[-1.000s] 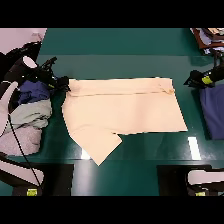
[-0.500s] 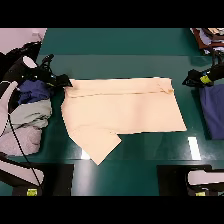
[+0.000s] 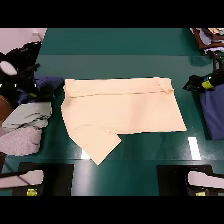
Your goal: Fold the shirts.
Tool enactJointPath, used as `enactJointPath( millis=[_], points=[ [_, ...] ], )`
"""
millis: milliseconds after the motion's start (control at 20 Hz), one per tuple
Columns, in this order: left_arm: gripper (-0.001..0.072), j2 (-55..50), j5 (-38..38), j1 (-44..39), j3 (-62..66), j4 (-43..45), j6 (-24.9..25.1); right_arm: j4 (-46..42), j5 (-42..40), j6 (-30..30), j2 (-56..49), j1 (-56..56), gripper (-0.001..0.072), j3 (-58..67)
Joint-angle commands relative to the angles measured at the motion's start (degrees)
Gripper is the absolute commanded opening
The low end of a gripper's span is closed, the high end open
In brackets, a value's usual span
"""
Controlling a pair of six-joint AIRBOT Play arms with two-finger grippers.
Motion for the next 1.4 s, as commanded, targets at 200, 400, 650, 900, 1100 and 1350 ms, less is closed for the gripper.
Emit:
enactJointPath(
  millis=[200, 400, 650, 900, 1100, 1350],
  points=[
    [0.0493, 25.0, 3.2, -6.2, -35.7, -5.4, -6.1, 0.5, -5.6, -0.4, 9.0, 0.0, 0.0306, -10.7],
    [0.0493, 26.2, 8.3, -15.2, -41.2, -14.4, -6.7, 0.5, -6.3, -0.4, 11.1, 0.0, 0.0306, -10.7],
    [0.0493, 26.1, 11.0, -22.7, -41.8, -14.3, -11.2, 0.4, -6.3, -0.4, 13.8, 0.0, 0.0306, -10.6],
    [0.0473, 26.1, 13.5, -23.1, -42.4, -15.9, -11.6, 0.4, -6.1, -0.4, 15.7, -0.1, 0.0306, -10.6],
    [0.0024, 26.1, 19.5, -23.1, -42.4, -20.9, -10.4, -0.1, 0.8, -0.4, 14.8, -2.2, 0.0306, -10.6],
    [0.0023, 26.1, 18.4, -23.1, -40.8, -21.4, -8.0, -0.2, 5.1, -1.5, 15.6, -13.6, 0.0306, -18.2]
  ],
)
